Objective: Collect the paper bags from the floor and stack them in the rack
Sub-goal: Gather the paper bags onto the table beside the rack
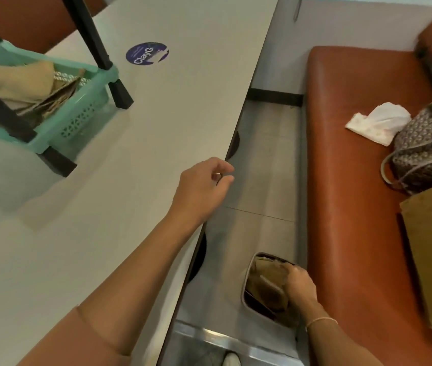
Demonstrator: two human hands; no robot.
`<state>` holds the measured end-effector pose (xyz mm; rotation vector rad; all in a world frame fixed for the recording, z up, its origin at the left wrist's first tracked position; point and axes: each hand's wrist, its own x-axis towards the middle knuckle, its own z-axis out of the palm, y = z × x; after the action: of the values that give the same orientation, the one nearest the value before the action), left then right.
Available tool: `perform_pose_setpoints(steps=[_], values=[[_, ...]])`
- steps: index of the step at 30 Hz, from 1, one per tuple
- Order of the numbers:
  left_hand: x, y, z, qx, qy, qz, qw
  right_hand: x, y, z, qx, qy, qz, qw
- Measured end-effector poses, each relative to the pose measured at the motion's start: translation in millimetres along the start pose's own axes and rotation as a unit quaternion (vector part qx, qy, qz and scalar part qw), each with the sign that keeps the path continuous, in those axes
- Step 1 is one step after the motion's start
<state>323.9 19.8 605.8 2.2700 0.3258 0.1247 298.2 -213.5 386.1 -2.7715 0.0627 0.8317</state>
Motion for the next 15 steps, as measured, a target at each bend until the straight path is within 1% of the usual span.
perform_pose_setpoints(steps=[3, 5, 7, 10, 15], values=[[-4, 5, -5, -0.003, -0.008, 0.000, 1.000, 4, -16, -20, 0.021, 0.004, -0.022, 1.000], [-7, 9, -12, 0.004, -0.013, 0.011, 1.000, 3, -32, -43, 0.044, 0.022, -0.031, 0.998], [-12, 16, -23, 0.016, -0.016, 0.022, 1.000, -1, -53, -71, 0.053, 0.056, -0.046, 0.996], [-18, 27, -45, 0.025, -0.018, 0.025, 0.999, -15, -92, -119, 0.062, 0.121, -0.092, 0.986], [-25, 48, -98, 0.036, 0.000, 0.053, 0.998, -60, -160, -194, 0.115, 0.222, -0.179, 0.951]])
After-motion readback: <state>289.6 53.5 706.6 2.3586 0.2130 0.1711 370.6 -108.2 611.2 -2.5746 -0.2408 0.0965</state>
